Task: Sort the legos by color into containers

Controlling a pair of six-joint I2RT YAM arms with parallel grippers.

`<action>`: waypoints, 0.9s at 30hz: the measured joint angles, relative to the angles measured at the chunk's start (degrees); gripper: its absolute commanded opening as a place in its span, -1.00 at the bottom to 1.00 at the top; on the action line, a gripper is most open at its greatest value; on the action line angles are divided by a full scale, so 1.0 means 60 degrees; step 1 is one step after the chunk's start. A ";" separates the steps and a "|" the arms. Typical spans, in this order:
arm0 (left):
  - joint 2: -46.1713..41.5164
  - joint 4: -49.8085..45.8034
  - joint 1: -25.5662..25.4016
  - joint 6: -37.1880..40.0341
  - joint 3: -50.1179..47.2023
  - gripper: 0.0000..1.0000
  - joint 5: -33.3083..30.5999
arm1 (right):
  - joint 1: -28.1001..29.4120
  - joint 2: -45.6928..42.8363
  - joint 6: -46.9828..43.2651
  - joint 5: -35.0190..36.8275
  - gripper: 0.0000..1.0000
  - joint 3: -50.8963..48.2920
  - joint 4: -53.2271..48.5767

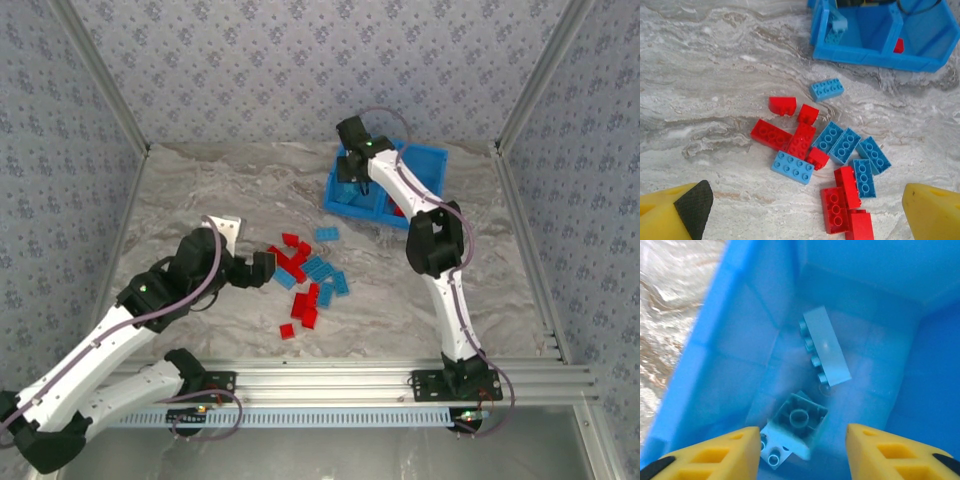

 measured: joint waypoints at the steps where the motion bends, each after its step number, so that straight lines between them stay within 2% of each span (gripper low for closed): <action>1: 0.0138 0.0004 0.0000 0.0022 -0.0011 0.98 0.0087 | 0.0000 -0.0011 0.0000 0.0004 0.07 0.0171 -0.0066; 6: 0.1268 0.0350 0.0000 0.0594 -0.0018 0.98 0.0692 | 0.0000 -0.0484 -0.0029 -0.0015 0.06 0.0171 -0.0357; 9: 0.2324 0.0608 -0.0004 0.1446 0.0106 0.98 0.1151 | 0.0044 -0.1647 -0.0036 -0.0113 0.10 -0.1035 -0.0390; 12: 0.3821 0.0656 -0.0004 0.2805 0.0739 0.98 0.1596 | 0.0160 -0.3690 -0.0106 -0.0197 0.22 -0.2969 -0.0233; 16: 0.5719 0.1155 -0.0004 0.5013 0.1708 0.97 0.1920 | 0.0557 -0.7249 -0.0251 -0.0353 0.54 -0.5563 0.0350; 21: 0.7278 0.2149 0.0080 0.7566 0.2051 0.93 0.2186 | 0.1086 -1.1366 -0.0066 -0.0295 0.88 -0.8029 0.0958; 24: 0.8411 0.2495 0.0335 0.8710 0.2732 0.82 0.2554 | 0.1315 -1.3256 0.0382 0.0080 0.99 -0.9420 0.1002; 27: 0.9238 0.3096 0.0783 0.9537 0.3151 0.68 0.3166 | 0.1483 -1.4546 0.0965 0.0328 1.00 -1.0495 0.0780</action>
